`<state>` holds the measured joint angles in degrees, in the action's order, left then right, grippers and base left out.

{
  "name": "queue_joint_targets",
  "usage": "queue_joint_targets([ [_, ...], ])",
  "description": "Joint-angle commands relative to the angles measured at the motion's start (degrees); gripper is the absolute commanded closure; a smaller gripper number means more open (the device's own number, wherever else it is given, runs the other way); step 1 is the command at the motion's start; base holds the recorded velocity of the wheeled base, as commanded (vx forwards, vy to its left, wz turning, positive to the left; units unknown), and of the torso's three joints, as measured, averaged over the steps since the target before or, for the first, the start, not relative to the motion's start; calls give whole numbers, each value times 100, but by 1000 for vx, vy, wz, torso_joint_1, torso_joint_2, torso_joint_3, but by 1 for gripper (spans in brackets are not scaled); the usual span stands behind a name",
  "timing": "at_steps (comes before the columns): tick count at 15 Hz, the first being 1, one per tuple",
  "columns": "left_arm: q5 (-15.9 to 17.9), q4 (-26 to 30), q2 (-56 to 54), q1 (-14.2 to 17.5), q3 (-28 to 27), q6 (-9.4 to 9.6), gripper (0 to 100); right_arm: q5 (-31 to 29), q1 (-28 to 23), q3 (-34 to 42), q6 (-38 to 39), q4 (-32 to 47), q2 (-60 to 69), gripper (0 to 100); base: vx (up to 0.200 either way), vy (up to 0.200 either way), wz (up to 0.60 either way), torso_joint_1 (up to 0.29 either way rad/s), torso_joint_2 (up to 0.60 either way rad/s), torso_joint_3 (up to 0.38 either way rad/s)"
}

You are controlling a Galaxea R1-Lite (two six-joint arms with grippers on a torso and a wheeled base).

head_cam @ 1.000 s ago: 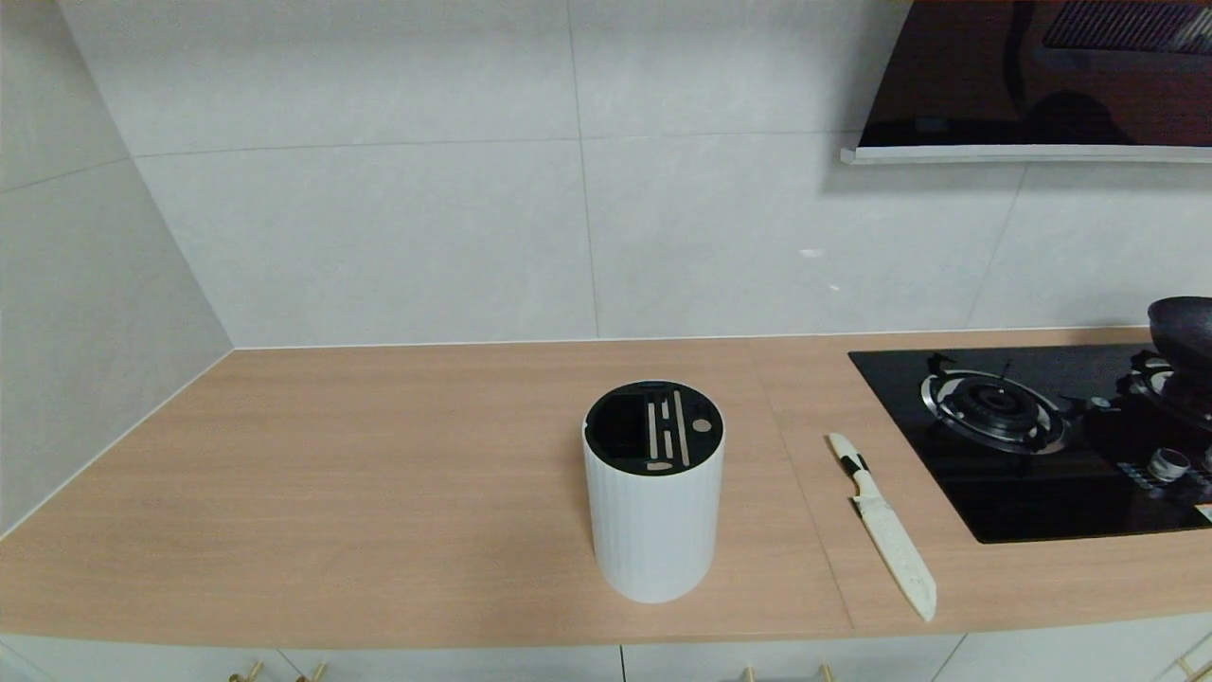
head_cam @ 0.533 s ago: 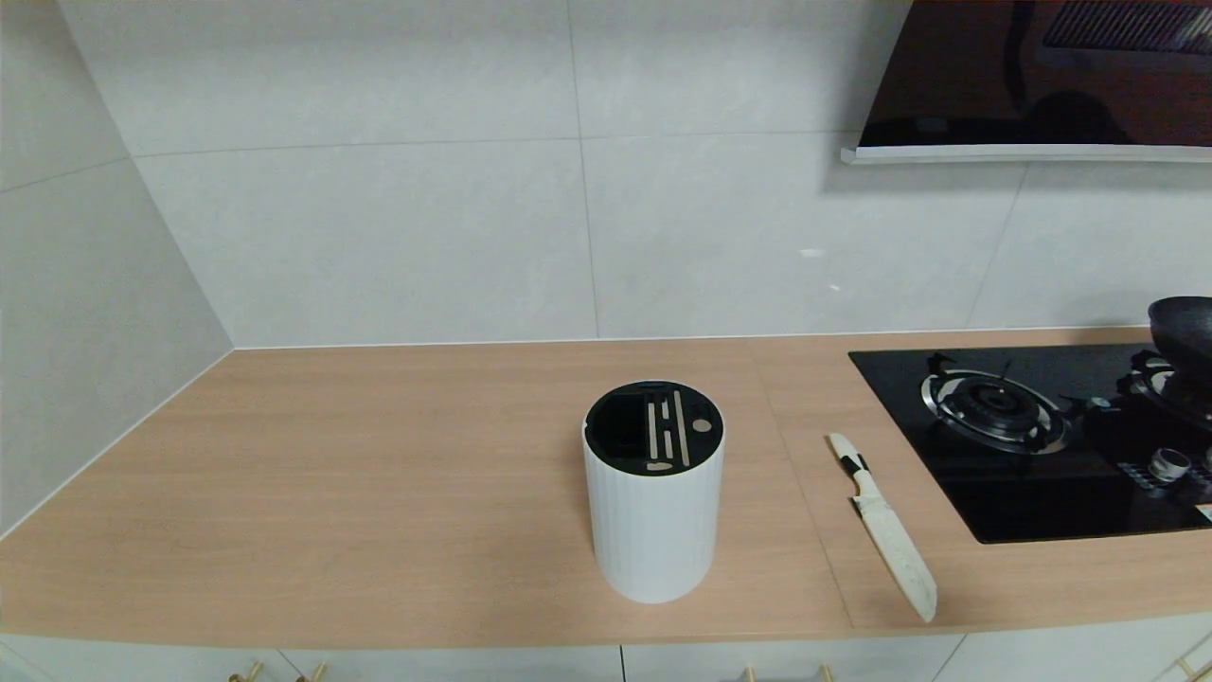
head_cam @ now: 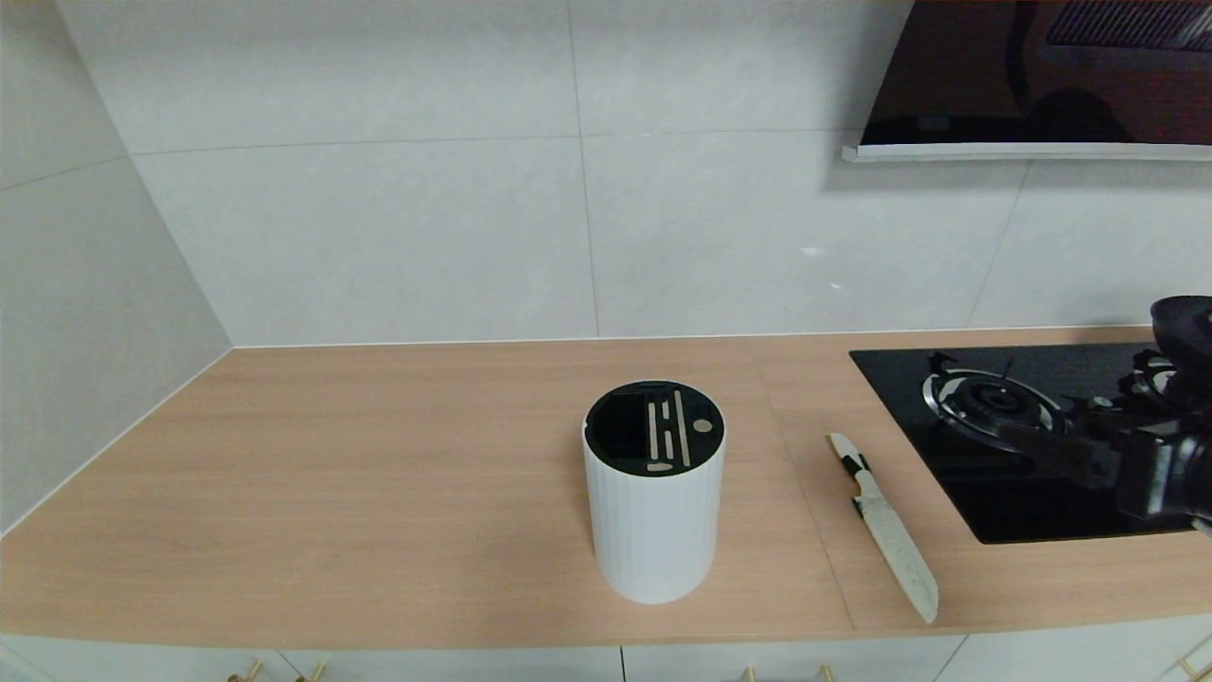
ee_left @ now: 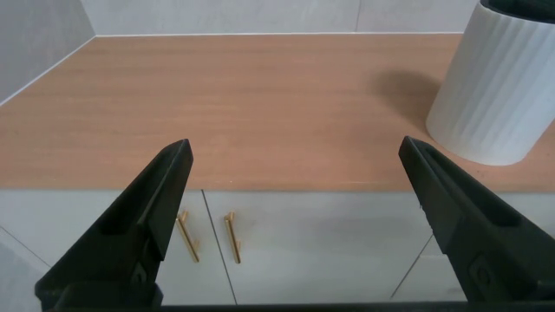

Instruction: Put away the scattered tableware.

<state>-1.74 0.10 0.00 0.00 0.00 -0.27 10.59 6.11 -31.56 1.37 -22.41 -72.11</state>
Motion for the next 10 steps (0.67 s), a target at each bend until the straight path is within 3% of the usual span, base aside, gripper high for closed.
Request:
queue_joint_targets([
  [1,-1,-1,0,0,0,-8,0,-163,470,-333,48,-765,-1816,0,0,0,0,0,0,0],
  [4,-1,-1,0,0,0,0,0,-787,743,-421,13,-783,-2545,0,0,0,0,0,0,0],
  [10,-1,-1,9,0,0,-8,0,-1209,848,-430,22,-1222,-3503,0,0,0,0,0,0,0],
])
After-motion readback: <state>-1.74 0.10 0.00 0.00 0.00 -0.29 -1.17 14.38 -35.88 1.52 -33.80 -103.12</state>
